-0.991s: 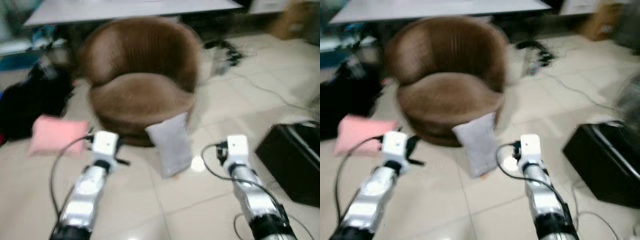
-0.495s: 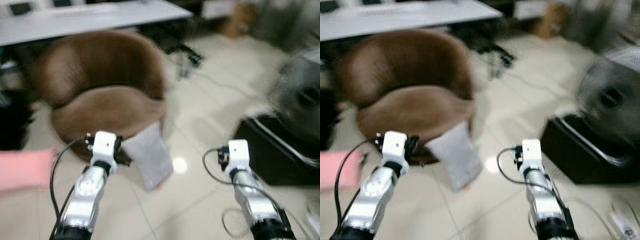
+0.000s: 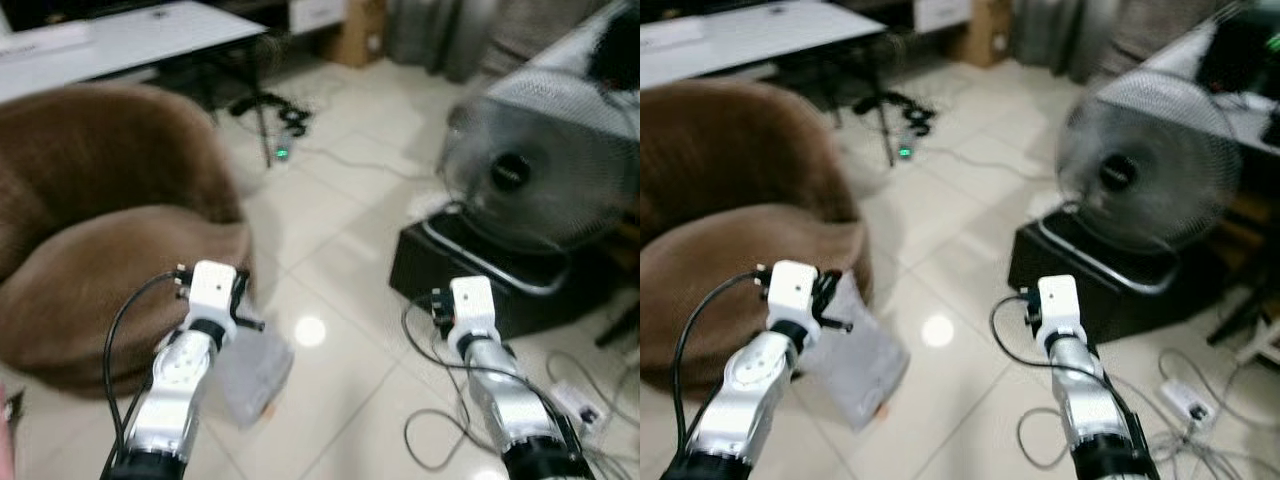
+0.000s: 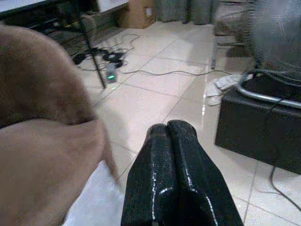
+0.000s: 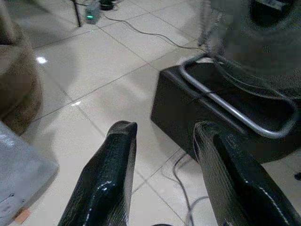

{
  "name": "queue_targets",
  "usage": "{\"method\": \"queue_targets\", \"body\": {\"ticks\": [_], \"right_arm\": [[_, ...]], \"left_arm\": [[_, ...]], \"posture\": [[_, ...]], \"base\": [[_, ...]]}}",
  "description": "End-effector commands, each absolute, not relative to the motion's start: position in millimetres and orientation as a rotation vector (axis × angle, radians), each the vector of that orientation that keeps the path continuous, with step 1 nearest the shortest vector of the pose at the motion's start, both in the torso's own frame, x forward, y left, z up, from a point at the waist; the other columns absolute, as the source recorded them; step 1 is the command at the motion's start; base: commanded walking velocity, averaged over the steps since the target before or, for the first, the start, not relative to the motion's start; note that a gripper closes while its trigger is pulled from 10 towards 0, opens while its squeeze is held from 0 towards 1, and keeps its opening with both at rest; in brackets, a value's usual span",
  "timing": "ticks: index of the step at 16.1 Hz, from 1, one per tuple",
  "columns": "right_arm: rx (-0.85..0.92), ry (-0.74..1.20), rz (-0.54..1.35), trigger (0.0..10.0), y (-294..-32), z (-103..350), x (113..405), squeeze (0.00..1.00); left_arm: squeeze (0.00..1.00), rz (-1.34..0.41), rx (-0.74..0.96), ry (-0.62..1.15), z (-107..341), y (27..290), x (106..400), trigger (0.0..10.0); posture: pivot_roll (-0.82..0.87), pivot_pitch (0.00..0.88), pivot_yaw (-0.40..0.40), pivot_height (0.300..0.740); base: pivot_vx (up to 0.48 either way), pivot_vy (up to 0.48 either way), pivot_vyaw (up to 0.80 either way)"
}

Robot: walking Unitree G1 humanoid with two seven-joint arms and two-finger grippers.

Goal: Move the pillow to the sofa from floor

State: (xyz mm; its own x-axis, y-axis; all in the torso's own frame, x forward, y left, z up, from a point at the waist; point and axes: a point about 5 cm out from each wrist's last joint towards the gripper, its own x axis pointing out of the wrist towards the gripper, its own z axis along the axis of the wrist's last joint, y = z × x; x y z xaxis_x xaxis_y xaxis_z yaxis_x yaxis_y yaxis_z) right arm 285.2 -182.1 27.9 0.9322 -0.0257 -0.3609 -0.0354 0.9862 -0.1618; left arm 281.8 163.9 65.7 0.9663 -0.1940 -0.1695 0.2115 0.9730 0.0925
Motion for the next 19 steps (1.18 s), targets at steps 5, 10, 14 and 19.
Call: {"method": "queue_targets", "body": {"ticks": [5,10,14,19], "right_arm": [[-0.2,0.352,0.009,10.0,-188.8,32.5,286.3,0.0],[-0.203,0.353,0.016,10.0,-189.4,32.8,286.2,0.0],[-0.203,0.355,0.024,10.0,-187.9,32.3,286.5,0.0],[-0.208,0.356,0.032,10.0,-187.5,31.6,286.2,0.0]], "left_arm": [[0.0,-0.219,0.098,0.149,67.2,156.1,281.9,10.0],[0.0,-0.218,0.096,0.15,66.3,155.7,281.5,10.0],[0.0,-0.215,0.095,0.15,66.3,156.0,281.0,10.0],[0.0,-0.213,0.096,0.151,65.8,156.5,279.7,10.0]], "posture": [[0.02,0.0,0.03,0.74],[0.02,0.0,0.026,0.74],[0.02,0.0,0.024,0.74],[0.02,0.0,0.02,0.74]], "base": [[0.367,0.0,0.8],[0.367,0.0,0.8],[0.367,0.0,0.8],[0.368,0.0,0.8]]}}
